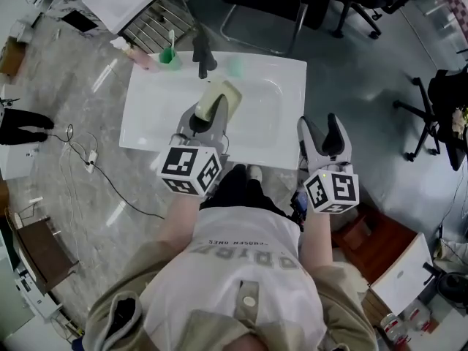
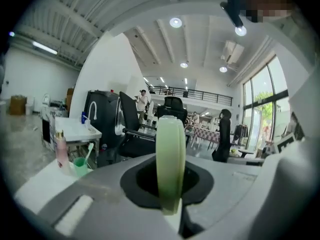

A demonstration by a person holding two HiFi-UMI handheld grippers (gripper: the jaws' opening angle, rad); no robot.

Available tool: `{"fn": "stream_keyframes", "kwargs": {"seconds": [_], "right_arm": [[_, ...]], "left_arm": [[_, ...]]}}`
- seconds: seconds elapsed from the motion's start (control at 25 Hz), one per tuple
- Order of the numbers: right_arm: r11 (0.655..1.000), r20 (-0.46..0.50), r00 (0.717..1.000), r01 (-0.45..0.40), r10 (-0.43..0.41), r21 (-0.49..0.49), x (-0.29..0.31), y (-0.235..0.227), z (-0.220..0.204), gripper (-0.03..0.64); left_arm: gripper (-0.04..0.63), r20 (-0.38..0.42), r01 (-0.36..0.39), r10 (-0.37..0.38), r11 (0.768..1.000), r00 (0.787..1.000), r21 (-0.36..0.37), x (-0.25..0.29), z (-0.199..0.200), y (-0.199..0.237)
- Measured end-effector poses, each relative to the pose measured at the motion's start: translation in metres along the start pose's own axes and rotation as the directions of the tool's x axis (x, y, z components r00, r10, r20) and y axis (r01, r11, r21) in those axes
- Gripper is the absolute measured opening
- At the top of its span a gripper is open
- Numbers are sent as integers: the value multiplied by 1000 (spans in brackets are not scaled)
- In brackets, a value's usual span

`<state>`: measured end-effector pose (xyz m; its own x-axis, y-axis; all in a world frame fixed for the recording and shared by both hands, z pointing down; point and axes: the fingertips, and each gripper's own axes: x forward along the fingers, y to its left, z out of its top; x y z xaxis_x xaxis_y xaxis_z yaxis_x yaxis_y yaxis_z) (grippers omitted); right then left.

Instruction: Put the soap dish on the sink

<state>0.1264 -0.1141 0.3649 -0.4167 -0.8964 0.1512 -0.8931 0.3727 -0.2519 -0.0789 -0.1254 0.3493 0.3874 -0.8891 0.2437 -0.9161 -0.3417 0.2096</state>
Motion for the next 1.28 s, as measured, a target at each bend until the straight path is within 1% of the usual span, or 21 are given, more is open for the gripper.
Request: {"fn": "stream_keyframes", "kwargs": {"seconds": [0.08,0.12,0.2,0.28,0.36,0.52,0.6,0.72,0.8,0.88,0.92,1.0,1.12,1.2,1.28], "right_arm": [[998,-9,1000,-27,28,55,7,7,-5,296],[995,-10,999,-44,45,92,11,10,-8,295],[981,-15,996,-86,90,171,19,17,-15,296],[956,-25,989,-136,147,261,27,25,-23,295],[916,-28,978,-182,205,358,34,31,-31,295],[810,-16,957,-237,291,536,43,40,-44,295],[742,5,940,-274,342,612,48,47,-47,295],[621,74,896,-361,438,695,53,60,-47,295],[548,103,871,-390,481,740,54,67,-49,295],[491,113,855,-394,506,777,54,71,-54,293],[471,117,850,-393,514,789,54,73,-57,284],[444,122,842,-393,525,805,54,76,-61,259],[411,128,833,-392,539,823,54,80,-66,230],[403,122,829,-388,546,829,53,83,-69,213],[406,109,826,-382,553,830,54,85,-73,190]], "left_arm": [[18,4,43,-43,993,999,-109,7,-5,-4],[18,8,65,-64,984,998,-165,11,-8,-6],[18,21,105,-103,958,994,-268,16,-14,-10],[18,37,139,-135,927,990,-348,20,-18,-15],[18,49,165,-159,902,986,-398,23,-22,-19],[18,61,201,-195,864,979,-462,28,-30,-25],[18,68,218,-213,835,975,-506,29,-34,-27],[18,90,249,-242,775,966,-581,31,-37,-32],[18,108,266,-256,734,961,-624,32,-38,-34],[18,120,276,-266,696,957,-663,32,-40,-34],[18,123,279,-270,677,955,-681,32,-41,-33],[18,129,282,-275,641,953,-714,33,-44,-31],[18,138,286,-282,594,949,-751,34,-48,-30],[18,138,286,-288,572,948,-769,34,-51,-30],[18,126,276,-292,561,948,-781,35,-55,-30]]}}
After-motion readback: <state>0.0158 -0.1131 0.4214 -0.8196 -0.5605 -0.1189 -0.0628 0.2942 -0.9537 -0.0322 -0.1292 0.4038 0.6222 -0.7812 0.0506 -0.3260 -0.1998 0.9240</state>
